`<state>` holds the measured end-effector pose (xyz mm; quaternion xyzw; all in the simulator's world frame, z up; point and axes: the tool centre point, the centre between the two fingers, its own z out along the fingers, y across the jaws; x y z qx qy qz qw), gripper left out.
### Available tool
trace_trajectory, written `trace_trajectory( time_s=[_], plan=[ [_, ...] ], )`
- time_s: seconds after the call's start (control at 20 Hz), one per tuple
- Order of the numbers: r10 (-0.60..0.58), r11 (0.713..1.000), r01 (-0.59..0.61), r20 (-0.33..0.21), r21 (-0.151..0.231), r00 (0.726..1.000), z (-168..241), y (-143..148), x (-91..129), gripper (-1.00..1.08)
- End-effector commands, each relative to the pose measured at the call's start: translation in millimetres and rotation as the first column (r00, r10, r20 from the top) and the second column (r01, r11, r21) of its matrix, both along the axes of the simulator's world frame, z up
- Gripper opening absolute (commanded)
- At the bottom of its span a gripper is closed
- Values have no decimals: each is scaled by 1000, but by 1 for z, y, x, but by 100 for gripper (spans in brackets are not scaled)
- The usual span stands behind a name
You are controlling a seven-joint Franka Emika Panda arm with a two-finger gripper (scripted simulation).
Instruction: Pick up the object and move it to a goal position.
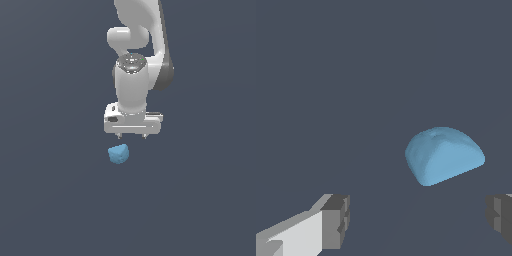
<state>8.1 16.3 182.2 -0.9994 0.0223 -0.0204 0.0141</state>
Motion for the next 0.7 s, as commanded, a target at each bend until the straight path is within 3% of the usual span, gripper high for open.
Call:
trace_trajectory(
  time_s=[0.0, 0.35, 0.65],
  plan=[
    [-40, 999, 40, -3, 2, 999, -2, -2, 1, 100],
    [-206, 978, 206, -16, 6, 978, -12, -9, 4, 100],
    [-377, 926, 378, -29, 6, 926, -22, -18, 8, 100]
  ],
)
